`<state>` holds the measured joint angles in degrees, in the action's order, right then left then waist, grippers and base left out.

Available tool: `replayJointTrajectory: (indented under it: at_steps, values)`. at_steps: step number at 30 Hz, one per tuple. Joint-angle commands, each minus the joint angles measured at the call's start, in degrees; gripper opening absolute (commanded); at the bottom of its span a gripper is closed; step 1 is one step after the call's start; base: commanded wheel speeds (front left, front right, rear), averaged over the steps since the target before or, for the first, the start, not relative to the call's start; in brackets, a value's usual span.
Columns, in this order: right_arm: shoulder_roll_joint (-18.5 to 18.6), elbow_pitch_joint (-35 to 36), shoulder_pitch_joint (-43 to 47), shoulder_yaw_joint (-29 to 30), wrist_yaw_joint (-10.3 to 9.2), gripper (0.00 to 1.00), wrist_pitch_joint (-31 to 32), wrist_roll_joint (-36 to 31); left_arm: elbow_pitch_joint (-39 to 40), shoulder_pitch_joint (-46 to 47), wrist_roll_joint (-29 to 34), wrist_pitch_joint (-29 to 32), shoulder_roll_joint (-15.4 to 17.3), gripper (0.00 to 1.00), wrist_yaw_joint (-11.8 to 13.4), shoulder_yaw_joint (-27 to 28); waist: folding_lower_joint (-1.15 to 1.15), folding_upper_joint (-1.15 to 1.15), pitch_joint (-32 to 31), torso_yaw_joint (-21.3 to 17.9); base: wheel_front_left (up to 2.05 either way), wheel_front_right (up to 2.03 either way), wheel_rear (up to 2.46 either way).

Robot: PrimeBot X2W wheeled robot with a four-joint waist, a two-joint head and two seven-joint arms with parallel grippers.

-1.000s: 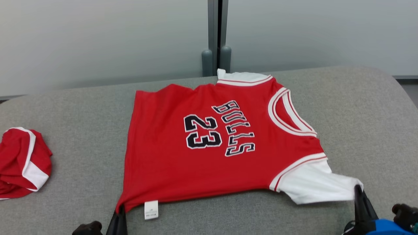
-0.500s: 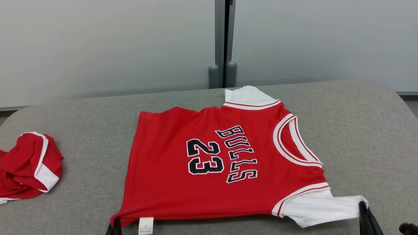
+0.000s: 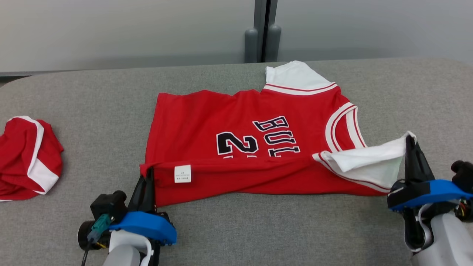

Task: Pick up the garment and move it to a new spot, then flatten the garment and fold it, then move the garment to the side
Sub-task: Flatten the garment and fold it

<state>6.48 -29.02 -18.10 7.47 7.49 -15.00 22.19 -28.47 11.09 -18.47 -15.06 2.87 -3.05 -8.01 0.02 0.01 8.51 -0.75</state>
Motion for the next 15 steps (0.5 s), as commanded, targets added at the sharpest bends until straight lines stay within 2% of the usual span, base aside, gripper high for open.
replayJointTrajectory:
  at_steps: [1,12,13,14,15]
  values:
    - [0.6,-0.9,-2.1,0.2,-0.01,0.0,-0.3,-0.5,-0.7,1.9,0.4,-0.2,0.1,0.0,0.0,-0.1,-0.02,-0.01,1.7,1.0,0.0,0.0,0.0]
    - [2.5,-8.5,-12.4,0.5,-0.01,0.0,-0.3,-5.7,-6.8,11.3,1.6,-0.2,0.0,0.0,-0.3,-2.3,-0.02,-0.01,6.8,2.0,0.0,0.0,0.0]
    - [2.3,-8.6,-12.9,0.9,0.0,0.15,-0.3,-6.1,-7.1,11.7,1.7,-0.2,0.0,0.0,-0.2,-2.4,-0.02,-0.01,7.0,2.0,0.0,0.0,0.0]
    - [1.9,-8.2,-13.3,1.3,-0.01,0.73,-0.3,-6.1,-6.9,12.1,1.6,-0.2,0.0,0.16,0.2,-2.0,-0.02,-0.01,7.2,2.0,0.0,0.0,0.0]
    - [1.6,-8.0,-13.5,1.7,-0.01,1.0,-0.3,-6.1,-6.7,12.2,1.5,-0.2,0.0,0.59,0.4,-1.7,-0.02,-0.01,7.4,2.0,0.0,0.0,0.0]
